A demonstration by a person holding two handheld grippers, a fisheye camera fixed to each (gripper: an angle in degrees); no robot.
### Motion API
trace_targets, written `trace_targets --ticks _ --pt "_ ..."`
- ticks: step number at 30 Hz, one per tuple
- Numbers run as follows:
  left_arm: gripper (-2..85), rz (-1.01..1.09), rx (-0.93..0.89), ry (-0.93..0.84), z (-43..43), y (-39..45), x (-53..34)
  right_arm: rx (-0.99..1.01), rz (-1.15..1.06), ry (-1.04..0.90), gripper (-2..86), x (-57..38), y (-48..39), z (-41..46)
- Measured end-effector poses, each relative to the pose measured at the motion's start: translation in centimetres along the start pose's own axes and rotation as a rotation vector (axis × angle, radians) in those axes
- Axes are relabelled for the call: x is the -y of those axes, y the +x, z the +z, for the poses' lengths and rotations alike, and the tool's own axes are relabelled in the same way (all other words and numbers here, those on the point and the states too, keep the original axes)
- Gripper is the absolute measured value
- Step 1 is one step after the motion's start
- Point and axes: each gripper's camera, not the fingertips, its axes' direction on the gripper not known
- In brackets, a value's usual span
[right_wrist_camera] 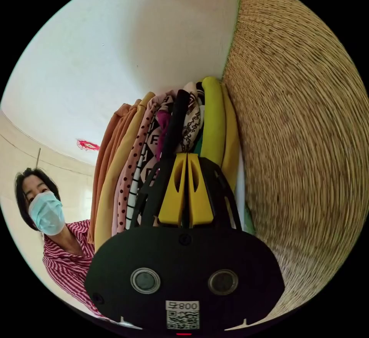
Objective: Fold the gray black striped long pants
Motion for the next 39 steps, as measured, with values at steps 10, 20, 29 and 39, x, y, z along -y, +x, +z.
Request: trace_targets --ticks 10,20,29,39 --pt "-0.1 -0.052 -0.022 -0.057 4.0 -0.7 -2.0 -0.236 -0.032 0.016 0.0 -2.7 -4.9 -5.1" --pt "-0.1 -0.057 -0.031 -0.102 10.6 -2.0 -3.6 -0.498 -0.063 0.061 0.0 -2.6 -5.3 -8.6" --pt "-0.1 0.109 0.191 -0.162 9.5 -2.2 -3.6 -0.942 -0.144 0.111 -0.1 -5.8 -5.2 -2.5" --pt "-0.2 0.193 0.436 -0.121 13.0 -0.6 -9.3 -1.363 -0.152 0.26 0.0 -19.0 -6.7 -3.6"
